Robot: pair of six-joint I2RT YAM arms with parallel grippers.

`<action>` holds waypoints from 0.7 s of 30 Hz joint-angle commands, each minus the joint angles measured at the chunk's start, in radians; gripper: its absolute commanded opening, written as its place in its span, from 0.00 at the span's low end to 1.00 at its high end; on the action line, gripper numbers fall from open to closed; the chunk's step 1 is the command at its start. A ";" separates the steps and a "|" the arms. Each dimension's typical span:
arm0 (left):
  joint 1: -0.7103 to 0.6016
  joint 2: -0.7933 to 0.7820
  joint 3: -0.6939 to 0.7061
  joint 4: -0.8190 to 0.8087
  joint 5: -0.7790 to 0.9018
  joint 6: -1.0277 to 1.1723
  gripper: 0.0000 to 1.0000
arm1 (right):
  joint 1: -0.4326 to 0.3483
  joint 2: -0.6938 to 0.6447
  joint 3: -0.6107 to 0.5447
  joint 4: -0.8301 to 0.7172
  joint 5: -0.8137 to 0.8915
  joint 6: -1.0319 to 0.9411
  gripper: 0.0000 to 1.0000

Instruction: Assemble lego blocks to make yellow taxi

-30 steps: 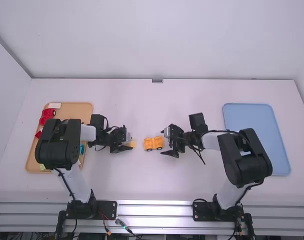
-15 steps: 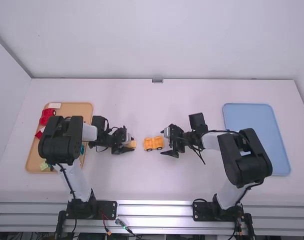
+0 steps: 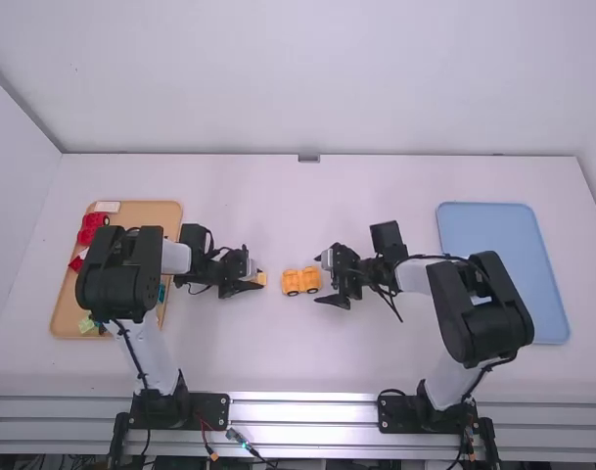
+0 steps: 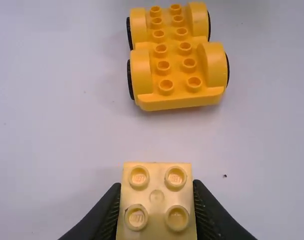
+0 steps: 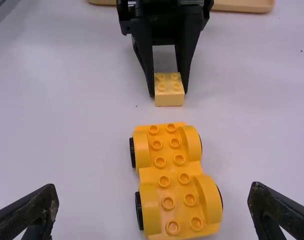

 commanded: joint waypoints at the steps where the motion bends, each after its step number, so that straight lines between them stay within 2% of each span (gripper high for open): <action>1: 0.009 0.016 -0.021 -0.004 0.014 0.008 0.24 | -0.002 0.011 0.018 -0.003 -0.015 0.002 0.99; 12: 0.009 0.016 -0.025 -0.006 0.038 0.008 0.22 | 0.013 0.029 0.014 0.016 -0.050 -0.071 0.99; 14: 0.009 0.016 -0.024 -0.009 0.052 0.007 0.21 | 0.031 0.088 0.022 0.110 -0.037 -0.016 0.99; 15: 0.009 0.016 -0.023 -0.009 0.050 0.007 0.18 | 0.039 0.130 0.034 0.163 -0.039 0.031 0.99; 21: 0.009 0.016 -0.025 -0.011 0.050 -0.011 0.16 | 0.057 0.233 0.097 0.199 -0.047 0.063 0.99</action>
